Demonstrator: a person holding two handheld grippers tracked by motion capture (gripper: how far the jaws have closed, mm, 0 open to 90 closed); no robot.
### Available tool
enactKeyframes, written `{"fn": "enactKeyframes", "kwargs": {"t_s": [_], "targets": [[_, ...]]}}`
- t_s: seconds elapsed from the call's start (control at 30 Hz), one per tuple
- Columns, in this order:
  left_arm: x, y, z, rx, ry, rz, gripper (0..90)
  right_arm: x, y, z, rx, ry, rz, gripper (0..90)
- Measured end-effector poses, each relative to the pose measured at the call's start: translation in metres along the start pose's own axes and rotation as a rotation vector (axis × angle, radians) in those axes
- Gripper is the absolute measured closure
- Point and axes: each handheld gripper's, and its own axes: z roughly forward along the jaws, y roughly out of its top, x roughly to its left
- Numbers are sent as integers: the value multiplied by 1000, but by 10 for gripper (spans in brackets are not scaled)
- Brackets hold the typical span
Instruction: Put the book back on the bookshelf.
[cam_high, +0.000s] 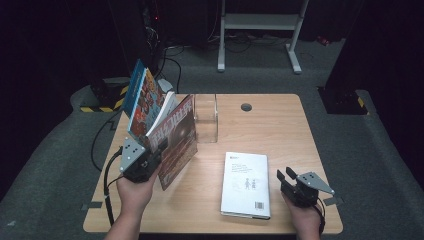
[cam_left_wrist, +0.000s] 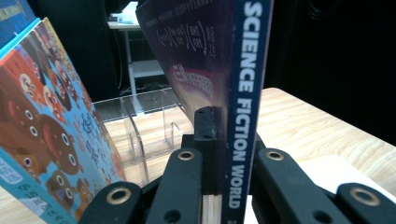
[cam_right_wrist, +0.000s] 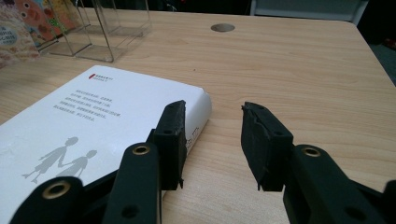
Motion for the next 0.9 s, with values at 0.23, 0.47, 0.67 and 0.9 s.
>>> {"fn": "enactKeyframes", "kwargs": {"t_s": [0.23, 0.47, 0.67, 0.9], "targets": [[4, 4, 11, 4, 50, -2, 840, -1, 0, 0, -8, 6, 10, 600], [7, 6, 22, 2, 77, 0, 840, 0, 0, 0, -10, 7, 7, 599], [9, 10, 29, -7, 98, -1, 840, 1, 0, -1, -10, 6, 4, 600], [9, 12, 36, -7, 122, -6, 840, 1, 1, -1, -11, 7, 4, 600]]}}
